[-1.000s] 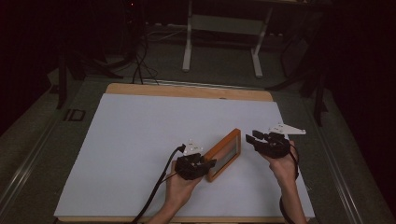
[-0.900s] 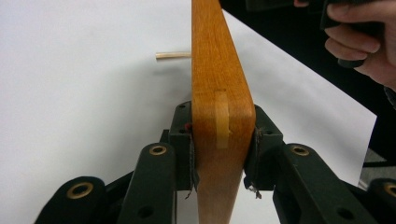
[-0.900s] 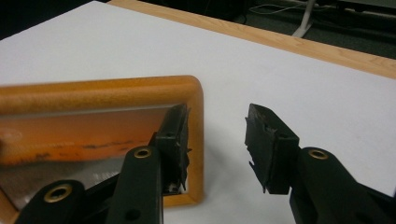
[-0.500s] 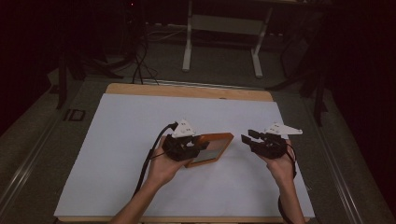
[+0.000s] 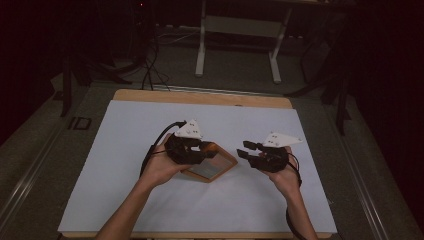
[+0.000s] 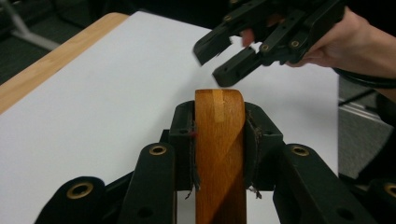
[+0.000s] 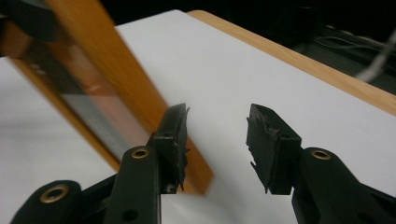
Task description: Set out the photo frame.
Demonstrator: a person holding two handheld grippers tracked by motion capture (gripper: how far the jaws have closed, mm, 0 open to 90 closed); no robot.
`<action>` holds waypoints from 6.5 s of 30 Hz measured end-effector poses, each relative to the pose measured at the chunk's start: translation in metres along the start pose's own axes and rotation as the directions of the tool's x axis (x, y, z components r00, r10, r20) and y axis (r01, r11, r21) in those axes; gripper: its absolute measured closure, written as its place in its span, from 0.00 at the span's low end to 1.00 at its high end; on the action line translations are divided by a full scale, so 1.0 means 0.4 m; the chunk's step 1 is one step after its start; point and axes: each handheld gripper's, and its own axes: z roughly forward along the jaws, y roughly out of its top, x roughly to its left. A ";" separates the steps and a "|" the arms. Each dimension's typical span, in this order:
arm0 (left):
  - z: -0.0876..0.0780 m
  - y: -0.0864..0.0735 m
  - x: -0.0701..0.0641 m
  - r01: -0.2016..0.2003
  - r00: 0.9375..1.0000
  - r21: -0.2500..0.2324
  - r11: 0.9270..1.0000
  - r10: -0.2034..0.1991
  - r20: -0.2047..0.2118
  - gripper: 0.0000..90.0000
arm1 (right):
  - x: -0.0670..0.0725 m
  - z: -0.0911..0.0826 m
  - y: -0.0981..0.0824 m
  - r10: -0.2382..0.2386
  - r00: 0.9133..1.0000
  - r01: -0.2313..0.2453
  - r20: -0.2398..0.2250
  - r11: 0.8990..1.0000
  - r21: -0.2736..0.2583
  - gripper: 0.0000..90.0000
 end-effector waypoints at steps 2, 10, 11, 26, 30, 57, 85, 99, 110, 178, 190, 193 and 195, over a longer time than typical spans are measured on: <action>-0.001 -0.001 0.002 -0.006 1.000 0.001 1.000 0.006 0.009 0.77 | 0.011 0.005 0.006 -0.034 0.998 0.034 -0.045 0.999 -0.007 0.62; 0.000 0.001 0.017 -0.049 0.996 0.005 0.999 0.048 0.076 0.76 | 0.044 0.021 0.025 -0.137 0.976 0.140 -0.168 0.990 0.005 0.60; 0.002 0.004 0.018 -0.061 0.995 0.009 0.998 0.061 0.084 0.76 | 0.046 0.027 0.028 -0.145 0.973 0.149 -0.178 0.989 0.007 0.58; 0.021 0.024 0.041 -0.034 0.977 0.037 0.999 0.025 0.210 0.68 | 0.079 0.060 0.049 -0.236 0.941 0.245 -0.242 0.970 0.005 0.69; 0.016 0.019 0.052 0.004 0.984 0.013 1.000 -0.006 0.180 0.58 | 0.080 0.056 0.048 -0.248 0.941 0.255 -0.228 0.967 0.002 0.75; 0.052 -0.236 0.042 0.192 0.981 -0.209 0.959 -0.187 0.042 0.42 | 0.046 0.018 -0.005 -0.183 0.964 0.186 -0.194 0.983 -0.003 0.75; 0.139 -0.227 -0.006 0.156 0.986 -0.140 0.978 -0.162 -0.036 0.65 | 0.019 0.006 -0.049 -0.092 0.985 0.097 -0.148 0.995 0.028 0.68; 0.080 -0.234 0.006 0.182 0.981 -0.136 0.974 -0.190 -0.047 0.65 | 0.036 0.039 -0.032 -0.044 0.983 0.048 -0.178 0.999 0.017 0.68; 0.021 -0.256 0.023 0.232 0.968 -0.149 0.961 -0.244 -0.062 0.65 | 0.058 0.096 -0.027 0.042 0.976 -0.041 -0.215 0.999 0.009 0.67; 0.045 -0.294 0.062 0.349 0.936 -0.156 0.924 -0.352 0.006 0.64 | 0.053 0.129 -0.060 0.208 0.956 -0.204 -0.208 0.978 0.041 0.67; 0.052 -0.298 0.071 0.370 0.927 -0.165 0.914 -0.375 0.005 0.63 | 0.040 0.142 -0.068 0.217 0.953 -0.217 -0.212 0.976 0.023 0.67; 0.051 -0.296 0.070 0.366 0.929 -0.156 0.917 -0.371 -0.001 0.63 | 0.042 0.142 -0.067 0.215 0.954 -0.215 -0.210 0.976 0.024 0.67; 0.051 -0.295 0.068 0.359 0.931 -0.152 0.921 -0.364 -0.008 0.63 | 0.042 0.142 -0.067 0.212 0.954 -0.213 -0.212 0.977 0.023 0.67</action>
